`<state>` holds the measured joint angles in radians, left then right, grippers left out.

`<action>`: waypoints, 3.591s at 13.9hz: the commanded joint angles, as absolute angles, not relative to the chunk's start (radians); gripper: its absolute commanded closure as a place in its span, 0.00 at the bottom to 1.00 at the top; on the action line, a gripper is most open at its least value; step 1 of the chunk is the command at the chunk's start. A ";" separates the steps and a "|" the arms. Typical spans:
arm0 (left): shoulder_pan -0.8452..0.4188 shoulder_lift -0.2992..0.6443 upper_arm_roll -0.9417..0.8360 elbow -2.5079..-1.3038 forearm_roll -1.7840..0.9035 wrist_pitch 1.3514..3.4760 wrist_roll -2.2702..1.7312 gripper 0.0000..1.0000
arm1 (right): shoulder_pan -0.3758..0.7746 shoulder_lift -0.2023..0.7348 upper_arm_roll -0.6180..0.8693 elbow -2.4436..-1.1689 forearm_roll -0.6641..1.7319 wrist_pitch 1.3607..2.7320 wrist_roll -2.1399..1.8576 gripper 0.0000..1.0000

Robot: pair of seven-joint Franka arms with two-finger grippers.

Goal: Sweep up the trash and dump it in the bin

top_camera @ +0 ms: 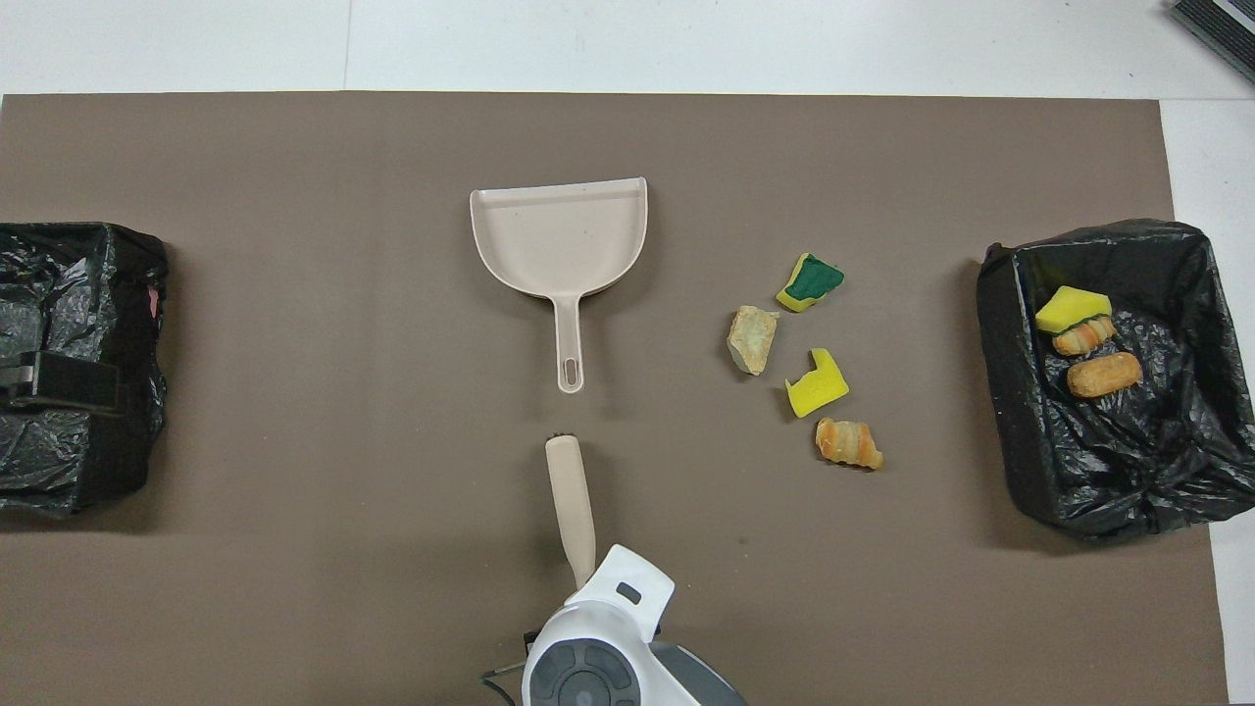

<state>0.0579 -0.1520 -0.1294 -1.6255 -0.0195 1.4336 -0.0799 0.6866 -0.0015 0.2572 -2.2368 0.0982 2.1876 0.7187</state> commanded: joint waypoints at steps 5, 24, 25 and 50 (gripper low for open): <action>0.067 -0.141 -0.138 -1.600 -0.006 1.411 -0.084 0.00 | 0.549 -0.215 0.261 -2.252 0.120 1.907 0.736 1.00; -0.084 -0.100 -0.166 -1.678 -0.071 1.673 -0.119 0.00 | 0.110 -0.348 0.267 -2.532 0.008 1.868 0.781 1.00; -0.130 -0.040 -0.166 -1.678 -0.071 1.739 -0.155 0.00 | 0.129 -0.342 0.267 -2.543 0.008 1.908 0.797 1.00; -0.436 0.339 -0.164 -1.819 -0.028 2.302 -0.611 0.25 | 0.052 0.100 0.264 -1.953 -0.020 1.833 0.472 1.00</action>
